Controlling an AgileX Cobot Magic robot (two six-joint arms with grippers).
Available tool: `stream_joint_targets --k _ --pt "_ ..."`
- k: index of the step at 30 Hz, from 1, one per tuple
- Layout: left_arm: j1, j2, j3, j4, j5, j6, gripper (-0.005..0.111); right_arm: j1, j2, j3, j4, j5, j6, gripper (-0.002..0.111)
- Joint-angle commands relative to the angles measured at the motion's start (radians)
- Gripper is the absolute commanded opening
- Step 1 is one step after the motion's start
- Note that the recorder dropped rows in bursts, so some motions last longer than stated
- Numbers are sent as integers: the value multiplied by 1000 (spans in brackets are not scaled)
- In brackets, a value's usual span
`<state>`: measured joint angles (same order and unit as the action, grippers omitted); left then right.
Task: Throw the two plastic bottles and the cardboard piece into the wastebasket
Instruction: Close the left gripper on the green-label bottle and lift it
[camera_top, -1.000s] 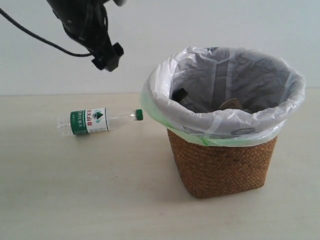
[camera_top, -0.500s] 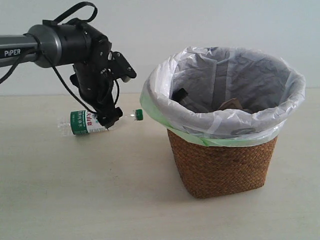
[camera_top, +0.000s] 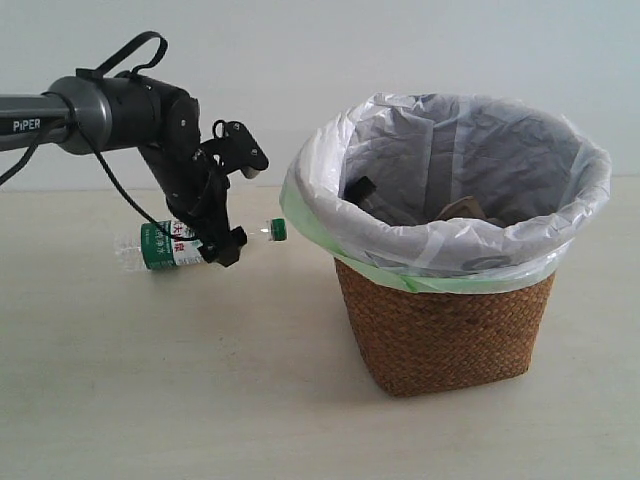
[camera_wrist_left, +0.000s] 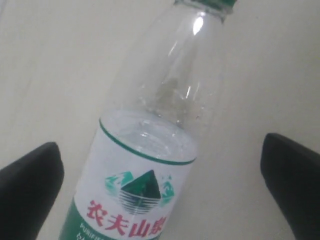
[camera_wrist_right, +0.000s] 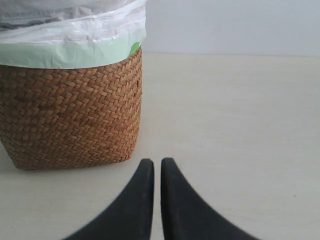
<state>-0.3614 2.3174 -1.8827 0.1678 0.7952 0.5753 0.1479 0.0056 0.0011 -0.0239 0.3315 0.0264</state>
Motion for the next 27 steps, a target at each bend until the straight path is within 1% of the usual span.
stream_joint_targets --k 1,5,11,14,17,19,21,22,24,26,27 --pt "33 12 -5 -20 -67 9 107 1 -6 -1 -8 -8 -3 2" --pt "57 16 -5 -38 -97 11 107 1 -6 -1 -8 -8 -3 2" --pt "81 68 -5 -168 -90 128 107 1 -6 -1 -8 -8 -3 2" --pt "81 88 -5 -185 -95 183 107 1 -6 -1 -8 -8 -3 2" --pt "81 96 -5 -185 -97 196 107 1 -6 -1 -8 -8 -3 2" --pt "81 96 -5 -185 -88 198 103 1 -6 -1 -8 -8 -3 2" --pt "81 96 -5 -181 -70 182 89 1 -6 -1 -8 -8 -3 2" --pt "81 96 -5 -168 -55 173 76 1 -6 -1 -8 -8 -3 2" --pt "81 96 -5 -154 -11 167 44 1 -6 -1 -8 -8 -3 2" --pt "81 96 -5 -142 52 175 3 1 -6 -1 -8 -8 -3 2" --pt "81 96 -5 -142 73 184 6 1 -6 -1 -8 -8 -3 2"
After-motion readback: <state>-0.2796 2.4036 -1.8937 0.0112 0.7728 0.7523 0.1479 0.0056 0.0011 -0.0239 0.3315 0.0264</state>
